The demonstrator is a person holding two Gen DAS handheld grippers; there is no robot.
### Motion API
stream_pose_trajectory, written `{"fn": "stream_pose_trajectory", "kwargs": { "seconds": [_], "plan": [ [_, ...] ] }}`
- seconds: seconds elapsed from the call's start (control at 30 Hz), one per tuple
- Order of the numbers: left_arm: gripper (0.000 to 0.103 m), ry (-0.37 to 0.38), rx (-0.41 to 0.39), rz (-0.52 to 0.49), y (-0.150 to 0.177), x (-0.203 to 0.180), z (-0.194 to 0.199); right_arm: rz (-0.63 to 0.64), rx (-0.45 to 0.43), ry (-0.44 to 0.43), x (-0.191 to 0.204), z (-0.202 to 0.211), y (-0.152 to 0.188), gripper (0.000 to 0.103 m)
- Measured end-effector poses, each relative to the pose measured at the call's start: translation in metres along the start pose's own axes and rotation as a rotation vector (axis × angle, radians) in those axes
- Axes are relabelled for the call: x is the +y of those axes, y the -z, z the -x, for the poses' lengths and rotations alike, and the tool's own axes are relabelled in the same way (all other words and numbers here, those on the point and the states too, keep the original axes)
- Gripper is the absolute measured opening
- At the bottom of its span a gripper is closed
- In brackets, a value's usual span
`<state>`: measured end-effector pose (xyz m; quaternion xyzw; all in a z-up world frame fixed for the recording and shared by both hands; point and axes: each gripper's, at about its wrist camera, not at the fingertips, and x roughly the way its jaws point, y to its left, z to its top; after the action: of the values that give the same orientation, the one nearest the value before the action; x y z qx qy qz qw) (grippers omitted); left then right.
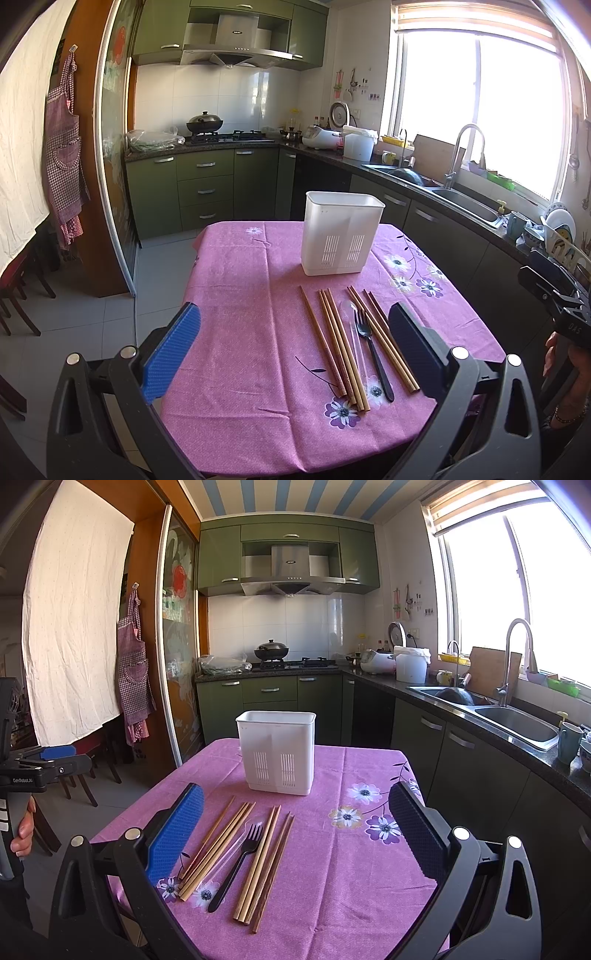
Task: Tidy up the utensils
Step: 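Lower the left gripper onto the clear plastic spoon, close and lift it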
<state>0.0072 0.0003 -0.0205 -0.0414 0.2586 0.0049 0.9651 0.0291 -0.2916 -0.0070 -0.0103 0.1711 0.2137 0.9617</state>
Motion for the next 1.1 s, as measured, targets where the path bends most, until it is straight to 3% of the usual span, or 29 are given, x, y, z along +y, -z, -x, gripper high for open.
{"fn": "stream_pose_trajectory", "kwargs": {
  "seconds": [0.27,0.47,0.6,0.73,1.0,1.1],
  "plan": [
    [0.097,-0.003,0.01,-0.002,0.001,0.001,-0.004,0.006,0.015,0.003,0.001,-0.006,0.0,0.099],
    [0.097,-0.007,0.073,-0.005,0.0,0.0,-0.033,-0.021,0.103,0.027,-0.012,-0.033,0.001,0.099],
    [0.097,-0.006,0.159,-0.012,-0.006,-0.007,-0.068,-0.068,0.234,0.022,-0.032,-0.071,0.008,0.099],
    [0.097,0.028,0.287,-0.011,-0.007,-0.017,-0.114,-0.014,0.349,0.063,-0.038,-0.11,0.019,0.099],
    [0.095,0.047,0.448,-0.043,-0.004,-0.05,-0.183,0.011,0.44,0.112,-0.051,-0.161,0.029,0.096],
    [0.077,0.076,0.504,-0.045,-0.003,-0.06,-0.2,0.005,0.455,0.113,-0.056,-0.171,0.031,0.087]
  ]
}}
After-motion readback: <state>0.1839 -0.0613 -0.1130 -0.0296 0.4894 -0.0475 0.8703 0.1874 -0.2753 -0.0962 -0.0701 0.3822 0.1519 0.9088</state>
